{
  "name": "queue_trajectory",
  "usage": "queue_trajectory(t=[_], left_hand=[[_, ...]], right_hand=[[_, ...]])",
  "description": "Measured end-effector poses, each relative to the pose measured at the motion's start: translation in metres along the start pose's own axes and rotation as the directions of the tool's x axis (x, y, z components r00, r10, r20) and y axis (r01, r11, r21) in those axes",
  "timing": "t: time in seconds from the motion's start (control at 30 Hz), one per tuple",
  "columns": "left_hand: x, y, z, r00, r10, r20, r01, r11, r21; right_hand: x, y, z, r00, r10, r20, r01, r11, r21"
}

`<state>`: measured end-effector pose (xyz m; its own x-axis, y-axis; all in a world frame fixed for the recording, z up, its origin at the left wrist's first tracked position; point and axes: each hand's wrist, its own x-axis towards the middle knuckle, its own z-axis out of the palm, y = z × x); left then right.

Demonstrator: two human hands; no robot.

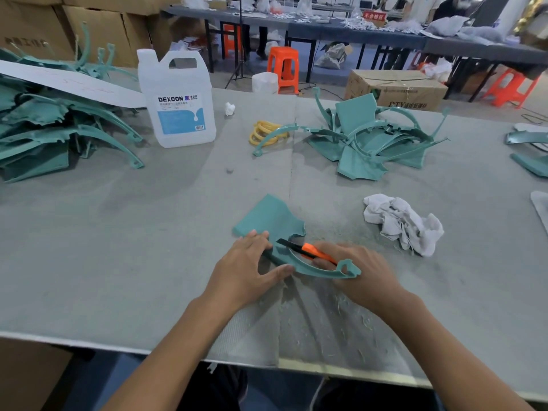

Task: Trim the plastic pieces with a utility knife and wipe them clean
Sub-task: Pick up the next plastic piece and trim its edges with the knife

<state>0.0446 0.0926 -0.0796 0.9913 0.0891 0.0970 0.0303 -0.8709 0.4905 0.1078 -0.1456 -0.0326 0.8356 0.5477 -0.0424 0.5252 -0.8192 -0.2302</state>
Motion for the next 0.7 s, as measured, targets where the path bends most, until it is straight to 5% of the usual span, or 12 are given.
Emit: queue_trajectory(t=[0.27, 0.37, 0.53, 0.7], left_hand=[[0.0, 0.001, -0.001, 1.0, -0.003, -0.007, 0.003, 1.0, -0.02], [0.0, 0.001, 0.0, 1.0, -0.002, -0.018, 0.001, 1.0, -0.023], [-0.001, -0.001, 0.002, 0.999, -0.004, -0.053, 0.002, 0.999, -0.05], [0.001, -0.001, -0.001, 0.999, -0.042, -0.031, 0.041, 0.999, -0.025]], right_hand=[[-0.002, -0.003, 0.001, 0.979, 0.005, -0.206, -0.063, 0.959, -0.277], [-0.004, -0.002, -0.008, 0.945, 0.103, -0.312, -0.13, 0.989, -0.068], [0.005, 0.011, -0.018, 1.0, 0.006, -0.017, -0.004, 0.99, 0.14], [0.011, 0.015, -0.014, 0.994, -0.058, 0.088, 0.041, 0.983, 0.18]])
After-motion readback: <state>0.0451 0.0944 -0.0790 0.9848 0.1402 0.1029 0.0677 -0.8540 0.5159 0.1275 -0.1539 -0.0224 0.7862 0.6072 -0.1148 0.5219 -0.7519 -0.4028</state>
